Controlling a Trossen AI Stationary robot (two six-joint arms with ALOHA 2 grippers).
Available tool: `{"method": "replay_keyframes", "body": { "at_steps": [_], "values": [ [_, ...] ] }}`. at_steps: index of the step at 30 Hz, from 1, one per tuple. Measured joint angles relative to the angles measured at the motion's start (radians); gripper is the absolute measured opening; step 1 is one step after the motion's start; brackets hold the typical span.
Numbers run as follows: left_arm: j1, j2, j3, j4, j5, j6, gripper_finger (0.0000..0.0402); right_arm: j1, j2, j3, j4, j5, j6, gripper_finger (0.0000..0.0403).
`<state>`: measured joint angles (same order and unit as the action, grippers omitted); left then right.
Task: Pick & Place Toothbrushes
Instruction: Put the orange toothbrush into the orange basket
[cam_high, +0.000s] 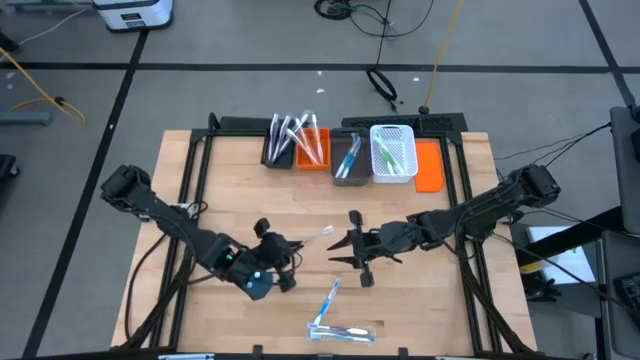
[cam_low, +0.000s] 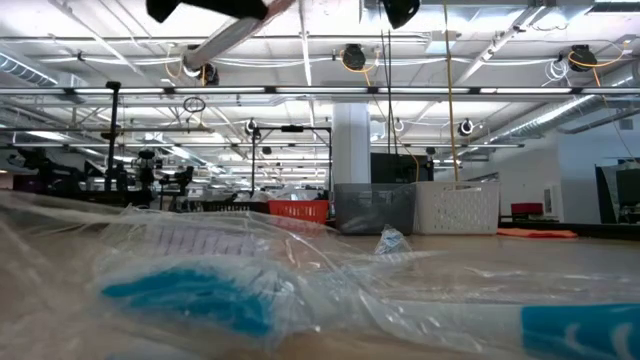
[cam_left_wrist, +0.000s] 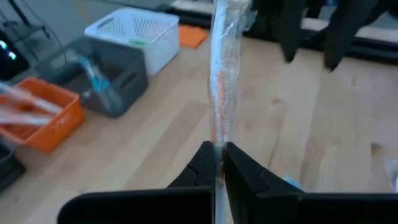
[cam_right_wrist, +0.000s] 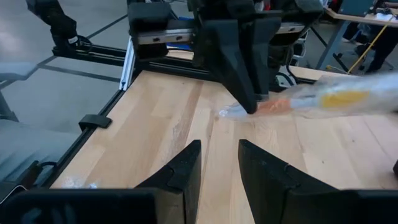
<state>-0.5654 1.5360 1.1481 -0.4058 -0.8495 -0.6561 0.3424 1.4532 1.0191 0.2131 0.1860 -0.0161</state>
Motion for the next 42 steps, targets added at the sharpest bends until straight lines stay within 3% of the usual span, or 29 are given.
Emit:
{"method": "replay_keyframes", "body": {
  "at_steps": [5, 11, 31, 42],
  "values": [
    [0.004, 0.000, 0.000, 0.118, -0.064, 0.127, 0.0004, -0.008, 0.000, 0.000, 0.030, 0.019, -0.020, 0.0100],
    [0.004, 0.000, 0.000, 0.201, -0.068, 0.216, 0.0010, -0.009, 0.000, 0.000, 0.106, 0.104, -0.054, 0.0100],
    [0.005, 0.000, 0.000, 0.263, -0.061, 0.278, 0.0005, -0.045, 0.066, 0.000, 0.322, 0.092, -0.077, 0.0100],
    [0.005, -0.002, 0.000, 0.281, -0.045, 0.296, 0.0009, -0.059, 0.082, -0.001, 0.347, 0.100, -0.055, 0.0098]
  ]
}}
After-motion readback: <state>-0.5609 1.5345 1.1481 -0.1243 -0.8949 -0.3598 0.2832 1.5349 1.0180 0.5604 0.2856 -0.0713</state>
